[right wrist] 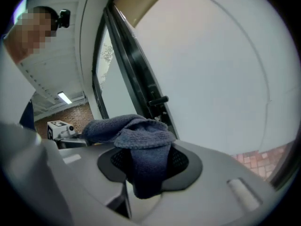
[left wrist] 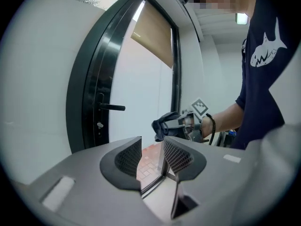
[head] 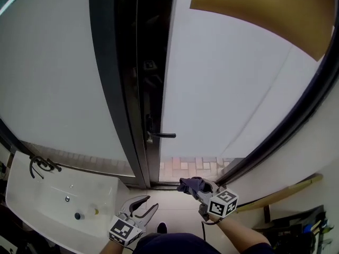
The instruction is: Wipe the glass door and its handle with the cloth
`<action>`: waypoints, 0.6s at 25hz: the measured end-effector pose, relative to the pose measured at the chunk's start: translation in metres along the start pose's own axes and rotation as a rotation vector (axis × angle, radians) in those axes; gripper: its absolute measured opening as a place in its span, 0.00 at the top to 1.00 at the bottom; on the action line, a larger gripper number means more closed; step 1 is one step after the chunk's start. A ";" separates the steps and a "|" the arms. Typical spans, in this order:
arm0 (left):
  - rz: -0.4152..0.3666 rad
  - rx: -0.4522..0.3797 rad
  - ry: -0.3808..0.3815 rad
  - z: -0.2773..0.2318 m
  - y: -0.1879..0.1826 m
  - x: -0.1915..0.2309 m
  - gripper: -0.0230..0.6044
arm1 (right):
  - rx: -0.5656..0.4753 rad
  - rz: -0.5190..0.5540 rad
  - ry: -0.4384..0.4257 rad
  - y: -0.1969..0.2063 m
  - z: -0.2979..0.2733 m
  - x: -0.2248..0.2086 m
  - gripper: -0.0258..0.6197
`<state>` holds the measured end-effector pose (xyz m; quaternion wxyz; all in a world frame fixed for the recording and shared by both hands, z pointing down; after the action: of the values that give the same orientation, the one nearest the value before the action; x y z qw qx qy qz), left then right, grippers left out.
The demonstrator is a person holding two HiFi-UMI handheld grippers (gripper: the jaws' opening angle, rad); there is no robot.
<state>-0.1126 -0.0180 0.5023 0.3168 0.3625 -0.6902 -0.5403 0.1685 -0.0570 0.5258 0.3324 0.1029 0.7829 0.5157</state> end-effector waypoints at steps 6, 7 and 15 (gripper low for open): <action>-0.036 0.011 0.065 -0.018 -0.010 -0.045 0.74 | -0.110 0.150 0.088 0.015 0.095 0.044 0.73; -0.042 0.009 0.073 -0.021 -0.013 -0.053 0.74 | -0.123 0.164 0.092 0.016 0.107 0.050 0.73; -0.060 -0.013 0.151 -0.023 -0.026 -0.153 0.74 | -0.219 0.245 0.125 0.016 0.213 0.086 0.73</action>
<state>-0.0074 0.0956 0.4747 0.3539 0.4206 -0.6496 -0.5252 0.2335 0.1508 0.4516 0.2272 0.1285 0.7228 0.6399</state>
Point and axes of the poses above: the fingertips, and each gripper's own axes: z backward along the fingers, x to its left, y out of its underside, the point moved 9 cm from there along z, backward along the fingers, and after that the axes turned 2 degrees about -z, right-handed, at the moved point
